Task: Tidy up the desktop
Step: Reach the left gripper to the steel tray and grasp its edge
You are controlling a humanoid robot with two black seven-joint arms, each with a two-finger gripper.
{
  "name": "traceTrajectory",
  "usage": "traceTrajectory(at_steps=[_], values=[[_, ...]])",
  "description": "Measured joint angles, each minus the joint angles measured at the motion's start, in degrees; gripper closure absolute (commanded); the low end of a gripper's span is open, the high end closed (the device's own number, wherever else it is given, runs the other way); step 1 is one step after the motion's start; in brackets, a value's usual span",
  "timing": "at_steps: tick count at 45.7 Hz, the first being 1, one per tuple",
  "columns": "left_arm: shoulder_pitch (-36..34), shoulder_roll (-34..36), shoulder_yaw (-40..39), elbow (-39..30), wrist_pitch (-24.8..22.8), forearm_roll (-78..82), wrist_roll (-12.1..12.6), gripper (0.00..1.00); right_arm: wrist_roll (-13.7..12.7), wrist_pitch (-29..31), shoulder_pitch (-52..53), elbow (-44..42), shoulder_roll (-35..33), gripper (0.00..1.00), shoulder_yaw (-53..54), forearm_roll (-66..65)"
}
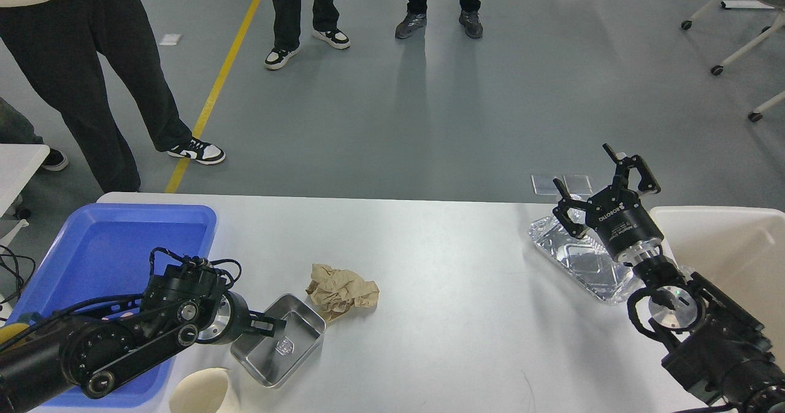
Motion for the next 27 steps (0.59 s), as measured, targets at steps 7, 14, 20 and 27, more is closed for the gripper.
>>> traceTrajectory(at_steps=[7, 14, 20, 27], values=[[0.0, -1.2, 1.1, 0.4, 0.1, 1.0, 0.2, 0.8, 0.0, 0.0, -0.2, 0.1, -0.1, 0.0, 0.0, 0.0], [-0.2, -1.2, 1.2, 0.4, -0.3, 1.4, 0.3, 1.0, 0.0, 0.1, -0.3, 0.1, -0.5, 0.0, 0.0, 0.0], [-0.4, -0.9, 1.2, 0.4, -1.6, 1.5, 0.3, 1.0, 0.0, 0.1, -0.3, 0.1, -0.5, 0.0, 0.0, 0.0], [-0.5, -0.3, 1.1, 0.3, -2.4, 1.5, 0.3, 1.0, 0.0, 0.1, -0.3, 0.1, -0.5, 0.0, 0.0, 0.0]])
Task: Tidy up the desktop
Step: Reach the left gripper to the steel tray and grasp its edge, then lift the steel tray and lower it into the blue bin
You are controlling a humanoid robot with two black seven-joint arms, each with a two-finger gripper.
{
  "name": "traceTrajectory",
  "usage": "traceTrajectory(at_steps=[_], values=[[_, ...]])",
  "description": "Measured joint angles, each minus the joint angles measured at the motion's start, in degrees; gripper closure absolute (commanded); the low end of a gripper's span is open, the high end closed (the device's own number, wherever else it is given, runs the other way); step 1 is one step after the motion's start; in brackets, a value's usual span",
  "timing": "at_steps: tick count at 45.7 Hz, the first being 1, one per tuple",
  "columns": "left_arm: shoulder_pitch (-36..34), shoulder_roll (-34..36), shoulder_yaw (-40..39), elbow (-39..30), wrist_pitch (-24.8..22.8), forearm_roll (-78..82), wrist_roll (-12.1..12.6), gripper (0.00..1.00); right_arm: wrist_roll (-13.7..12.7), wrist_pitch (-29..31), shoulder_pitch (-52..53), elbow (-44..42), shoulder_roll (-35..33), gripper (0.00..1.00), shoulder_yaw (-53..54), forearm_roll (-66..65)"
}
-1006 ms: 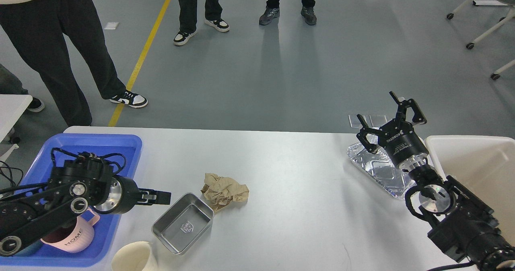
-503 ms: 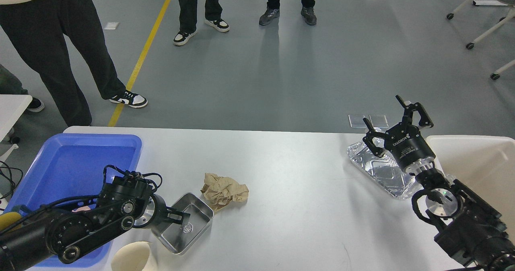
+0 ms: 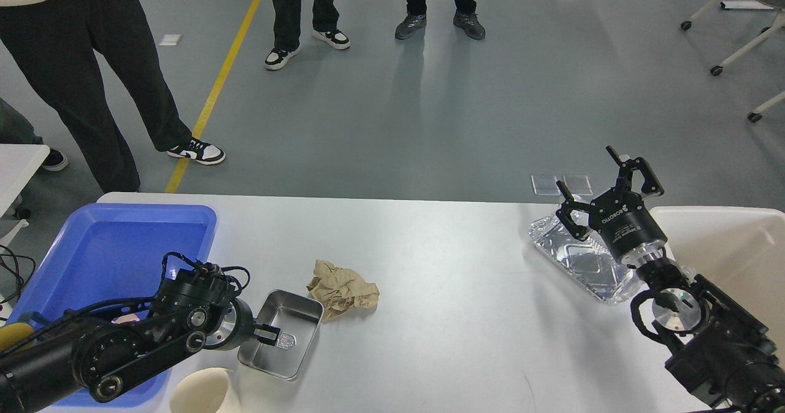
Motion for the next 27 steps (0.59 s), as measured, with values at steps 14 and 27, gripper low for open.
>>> traceTrajectory(at_steps=[14, 27], values=[[-1.5, 3.5, -2.5, -3.9, -5.4, -2.1, 0.0, 1.0, 0.0, -0.1, 0.1, 0.0, 0.1, 0.0, 0.0, 0.0], [-14.4, 17.9, -20.8, -13.9, -16.4, -16.7, 1.6, 1.0, 0.0, -0.2, 0.7, 0.0, 0.3, 0.0, -0.1, 0.0]])
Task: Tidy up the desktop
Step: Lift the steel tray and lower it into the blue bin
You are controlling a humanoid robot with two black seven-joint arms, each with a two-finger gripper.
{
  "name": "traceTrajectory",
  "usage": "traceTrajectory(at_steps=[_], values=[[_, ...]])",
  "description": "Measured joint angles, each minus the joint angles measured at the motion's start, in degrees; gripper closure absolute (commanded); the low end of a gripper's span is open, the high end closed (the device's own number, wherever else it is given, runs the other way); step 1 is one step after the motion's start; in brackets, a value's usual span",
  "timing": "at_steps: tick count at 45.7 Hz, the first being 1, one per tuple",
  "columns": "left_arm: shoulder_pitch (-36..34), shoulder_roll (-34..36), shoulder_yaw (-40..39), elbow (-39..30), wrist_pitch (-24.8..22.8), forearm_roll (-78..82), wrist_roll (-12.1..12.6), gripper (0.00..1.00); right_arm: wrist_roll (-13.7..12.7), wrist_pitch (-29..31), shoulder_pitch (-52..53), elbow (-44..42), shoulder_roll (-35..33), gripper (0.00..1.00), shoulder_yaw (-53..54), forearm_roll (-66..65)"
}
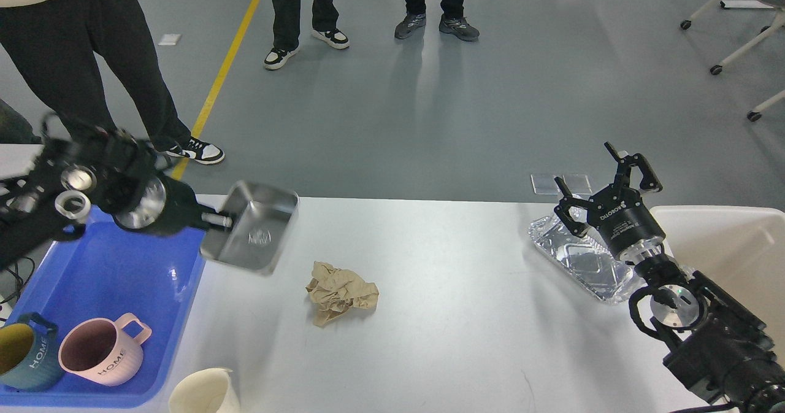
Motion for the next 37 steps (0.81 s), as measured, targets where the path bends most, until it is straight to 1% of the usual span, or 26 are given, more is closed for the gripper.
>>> traceTrajectory(at_steps=[4, 7, 11, 15, 25, 28, 33, 37], values=[[-5.5, 6.1, -5.3, -0.2, -0.2, -5.5, 0.1, 1.0, 0.0, -0.1, 0.0, 0.0, 0.1, 0.0, 0.0, 0.0], [-8.2, 10.9, -7.4, -0.2, -0.2, -8.7, 0.0, 1.0, 0.0, -0.1, 0.0, 0.0, 0.2, 0.0, 0.0, 0.0], [-9.5, 15.9, -8.3, -0.2, -0.2, -11.1, -0.5, 1.0, 0.0, -0.2, 0.0, 0.0, 0.2, 0.0, 0.0, -0.1], [-9.4, 18.4, -8.4, 0.0, -0.3, -11.8, -0.9, 1.0, 0.0, -0.2, 0.0, 0.0, 0.4, 0.0, 0.0, -0.9], [-6.8, 19.1, -9.9, 1.0, -0.3, -12.8, -1.1, 1.0, 0.0, -0.3, 0.2, 0.5, 1.1, 0.0, 0.0, -2.4], [-6.4, 18.8, -9.9, 2.2, -0.2, -12.7, -1.1, 1.0, 0.0, -0.3, 0.1, 1.1, 1.2, 0.0, 0.0, -2.4], [-4.2, 18.1, -9.5, 7.3, -0.3, -11.7, -1.1, 1.0, 0.0, -0.3, 0.0, 1.6, 1.2, 0.0, 0.0, -2.5], [-1.3, 16.4, -9.7, 13.9, -0.3, -9.3, -2.0, 1.0, 0.0, -0.3, -0.1, 1.7, 1.1, 0.0, 0.0, -2.5]])
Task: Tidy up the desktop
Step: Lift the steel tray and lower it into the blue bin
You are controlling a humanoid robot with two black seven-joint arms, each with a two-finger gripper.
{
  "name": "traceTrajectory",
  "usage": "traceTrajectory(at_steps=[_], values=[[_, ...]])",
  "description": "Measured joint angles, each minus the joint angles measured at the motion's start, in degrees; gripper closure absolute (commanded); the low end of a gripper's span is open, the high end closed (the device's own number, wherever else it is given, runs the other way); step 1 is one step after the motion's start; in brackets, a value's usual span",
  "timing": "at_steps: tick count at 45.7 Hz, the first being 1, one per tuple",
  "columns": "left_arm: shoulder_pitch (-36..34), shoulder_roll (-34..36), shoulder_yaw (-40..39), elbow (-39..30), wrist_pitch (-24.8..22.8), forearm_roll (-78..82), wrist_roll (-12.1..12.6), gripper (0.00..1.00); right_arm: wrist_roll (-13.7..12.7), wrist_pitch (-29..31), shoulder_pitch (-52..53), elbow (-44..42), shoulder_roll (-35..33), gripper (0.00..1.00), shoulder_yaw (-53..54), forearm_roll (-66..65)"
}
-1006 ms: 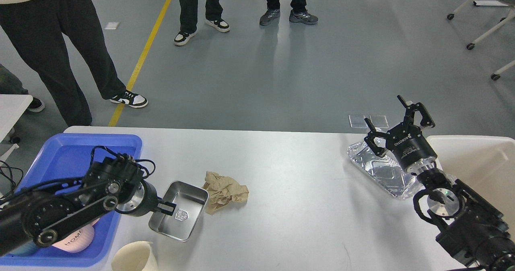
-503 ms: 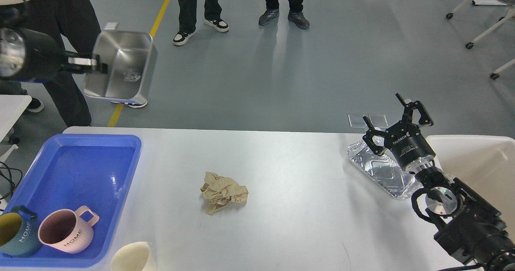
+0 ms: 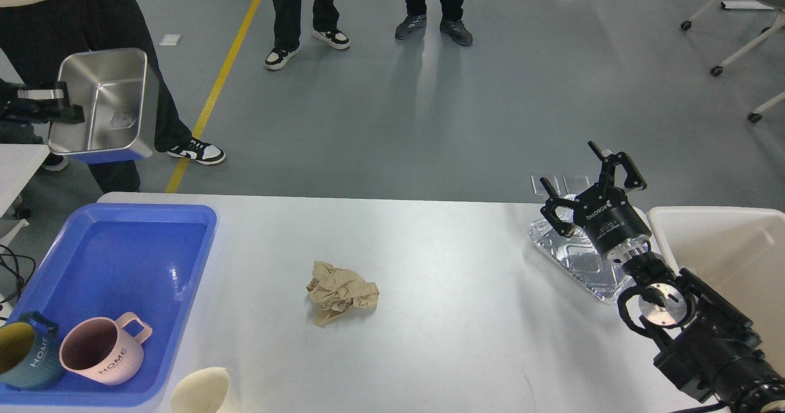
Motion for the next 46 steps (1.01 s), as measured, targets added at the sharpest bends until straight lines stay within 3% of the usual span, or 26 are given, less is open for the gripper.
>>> traceTrajectory(at_steps=[4, 11, 25, 33, 46], values=[[2.8, -1.8, -0.1, 6.8, 0.0, 2.7, -2.6, 1.0, -0.1, 0.0, 0.0, 0.0, -0.1, 0.0, 0.0, 0.0], [8.9, -4.0, 0.5, 15.4, 0.8, 8.9, -9.9, 1.0, -0.3, 0.1, 0.0, 0.0, -0.2, 0.0, 0.0, 0.0], [13.2, -11.4, 9.6, 29.6, 17.8, 19.6, -21.9, 1.0, -0.3, 0.1, -0.3, 0.0, -0.1, 0.0, 0.0, 0.0], [12.6, -15.6, 14.4, 36.9, 23.7, 19.6, -24.9, 1.0, -0.3, 0.2, -0.5, 0.0, 0.0, 0.0, 0.0, 0.0], [10.8, -23.7, 18.3, 47.4, 30.3, 19.4, -27.4, 0.98, -0.2, 0.2, -0.8, 0.0, 0.1, 0.0, 0.0, 0.0]])
